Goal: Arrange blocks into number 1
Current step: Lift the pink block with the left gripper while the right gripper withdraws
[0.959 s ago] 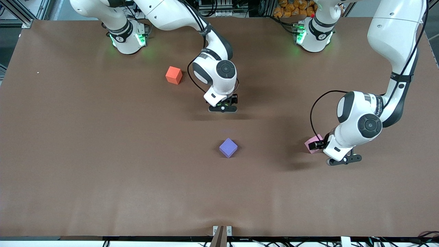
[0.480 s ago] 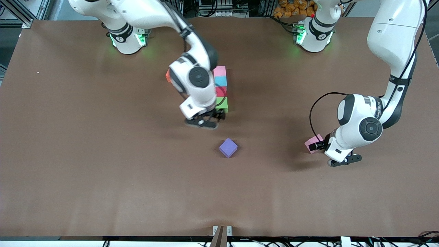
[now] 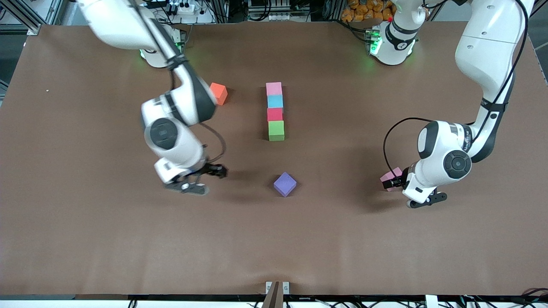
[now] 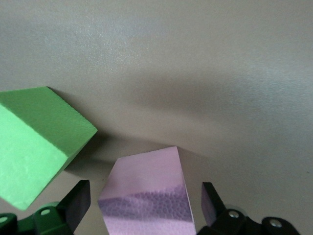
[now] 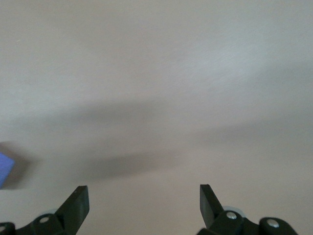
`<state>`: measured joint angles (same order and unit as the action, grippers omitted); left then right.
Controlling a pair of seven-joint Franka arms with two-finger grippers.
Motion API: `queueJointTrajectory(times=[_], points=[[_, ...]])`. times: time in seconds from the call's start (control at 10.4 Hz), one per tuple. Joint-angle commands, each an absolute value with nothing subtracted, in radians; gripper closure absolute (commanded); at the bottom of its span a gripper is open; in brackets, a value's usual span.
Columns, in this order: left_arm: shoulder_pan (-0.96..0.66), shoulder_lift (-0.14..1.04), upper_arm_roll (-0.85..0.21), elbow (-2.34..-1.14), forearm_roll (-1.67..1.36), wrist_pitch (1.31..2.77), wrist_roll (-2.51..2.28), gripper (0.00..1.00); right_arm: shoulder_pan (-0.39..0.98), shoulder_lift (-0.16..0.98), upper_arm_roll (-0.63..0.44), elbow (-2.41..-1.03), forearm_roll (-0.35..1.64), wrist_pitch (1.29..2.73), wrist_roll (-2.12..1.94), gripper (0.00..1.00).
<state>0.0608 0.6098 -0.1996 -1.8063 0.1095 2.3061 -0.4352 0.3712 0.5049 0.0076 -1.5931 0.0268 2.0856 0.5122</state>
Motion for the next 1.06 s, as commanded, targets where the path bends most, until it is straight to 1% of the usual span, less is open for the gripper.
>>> queueJointTrajectory(times=[0.0, 0.1, 0.19, 0.29, 0.38, 0.58, 0.67, 0.77, 0.86, 0.96], points=[[0.058, 0.620, -0.199, -1.802, 0.100, 2.318, -0.419, 0.33, 0.244, 0.430, 0.037, -1.621, 0.008, 2.027, 0.344, 0.00], [0.057, 0.618, -0.199, -1.804, 0.103, 2.318, -0.396, 0.49, 0.204, 0.398, 0.032, -1.624, 0.000, 2.013, 0.269, 0.00], [0.051, 0.618, -0.202, -1.805, 0.103, 2.318, -0.355, 0.86, 0.149, 0.373, 0.035, -1.624, 0.002, 1.976, 0.200, 0.00], [0.046, 0.614, -0.209, -1.807, 0.103, 2.316, -0.353, 1.00, 0.106, 0.342, 0.037, -1.629, 0.002, 1.926, 0.095, 0.00], [0.041, 0.606, -0.215, -1.809, 0.103, 2.312, -0.347, 1.00, 0.079, 0.292, 0.037, -1.655, 0.002, 1.892, -0.016, 0.00], [0.041, 0.568, -0.270, -1.807, 0.101, 2.289, -0.330, 1.00, 0.028, 0.171, 0.037, -1.759, 0.003, 1.885, -0.130, 0.00], [0.023, 0.557, -0.311, -1.804, 0.098, 2.264, -0.356, 1.00, 0.028, 0.128, 0.031, -1.770, 0.003, 1.859, -0.138, 0.00], [-0.007, 0.539, -0.327, -1.801, 0.101, 2.258, -0.374, 1.00, 0.034, 0.091, 0.002, -1.760, 0.005, 1.827, -0.138, 0.00], [-0.037, 0.513, -0.357, -1.802, 0.100, 2.252, -0.377, 1.00, 0.043, 0.063, -0.026, -1.752, 0.014, 1.813, -0.138, 0.00], [-0.064, 0.511, -0.379, -1.801, 0.100, 2.250, -0.390, 1.00, 0.049, 0.040, -0.035, -1.746, 0.015, 1.809, -0.137, 0.00]])
